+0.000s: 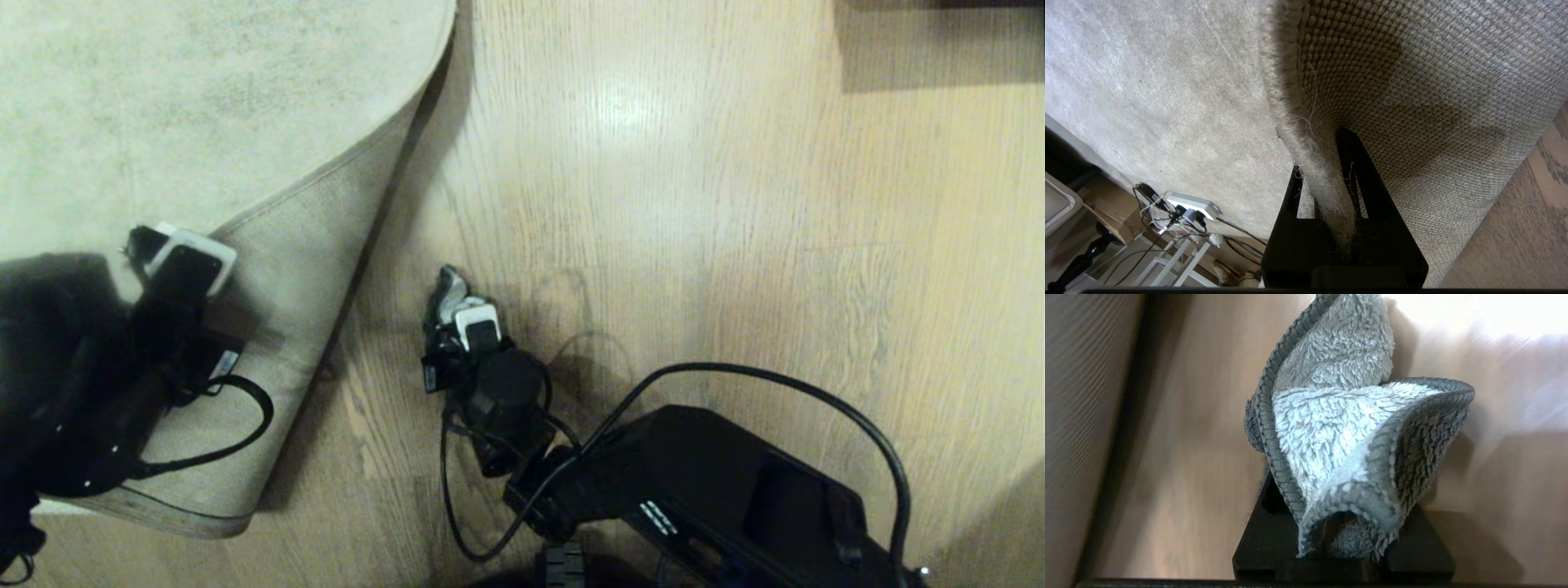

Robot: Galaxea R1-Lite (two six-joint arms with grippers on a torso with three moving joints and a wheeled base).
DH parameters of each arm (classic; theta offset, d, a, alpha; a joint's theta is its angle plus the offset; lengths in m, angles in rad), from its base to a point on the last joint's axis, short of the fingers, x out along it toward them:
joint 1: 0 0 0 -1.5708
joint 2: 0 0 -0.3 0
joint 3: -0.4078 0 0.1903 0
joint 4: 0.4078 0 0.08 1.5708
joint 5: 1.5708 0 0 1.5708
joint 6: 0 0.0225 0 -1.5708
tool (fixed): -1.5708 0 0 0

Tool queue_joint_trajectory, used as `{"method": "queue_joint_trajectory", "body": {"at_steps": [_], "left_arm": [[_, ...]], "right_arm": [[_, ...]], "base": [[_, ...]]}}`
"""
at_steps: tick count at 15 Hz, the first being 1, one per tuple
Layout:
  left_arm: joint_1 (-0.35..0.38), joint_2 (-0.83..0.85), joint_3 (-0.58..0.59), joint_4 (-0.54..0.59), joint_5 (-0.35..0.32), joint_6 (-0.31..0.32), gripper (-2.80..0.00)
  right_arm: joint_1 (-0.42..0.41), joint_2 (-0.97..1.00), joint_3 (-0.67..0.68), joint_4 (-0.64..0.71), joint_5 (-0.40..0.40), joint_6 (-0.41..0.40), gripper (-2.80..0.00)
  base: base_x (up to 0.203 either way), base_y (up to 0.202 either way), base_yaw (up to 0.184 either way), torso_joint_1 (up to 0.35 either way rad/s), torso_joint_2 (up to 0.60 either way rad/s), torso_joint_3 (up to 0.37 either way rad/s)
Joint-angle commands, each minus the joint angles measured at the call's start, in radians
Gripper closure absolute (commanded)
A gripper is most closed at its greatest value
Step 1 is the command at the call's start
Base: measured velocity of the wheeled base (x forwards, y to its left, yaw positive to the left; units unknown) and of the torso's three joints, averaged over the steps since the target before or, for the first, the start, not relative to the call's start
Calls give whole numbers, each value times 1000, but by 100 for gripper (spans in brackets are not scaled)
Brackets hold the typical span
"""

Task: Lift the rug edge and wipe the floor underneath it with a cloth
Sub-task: Wipe the floor under the carpet with a rag

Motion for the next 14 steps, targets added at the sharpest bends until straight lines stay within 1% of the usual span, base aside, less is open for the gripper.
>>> {"method": "queue_joint_trajectory", "body": {"at_steps": [1,7,9,11,14], "left_arm": [[-1,-1,0,-4,4,4,0],[-1,-1,0,-4,4,-8,0],[-1,-3,0,-4,4,-9,0],[-1,-1,0,-4,4,-9,0],[-1,0,-6,-4,4,-9,0]], "right_arm": [[-20,-81,0,2,-5,-2,0],[-21,-267,24,101,-8,-5,0],[-10,-321,112,106,-8,-6,0],[14,-378,252,97,-10,-7,0],[75,-442,477,76,-13,-8,0]], "base": [[0,0,0,0,0,0],[0,0,0,0,0,0],[0,0,0,0,0,0],[0,0,0,0,0,0],[0,0,0,0,0,0]]}}
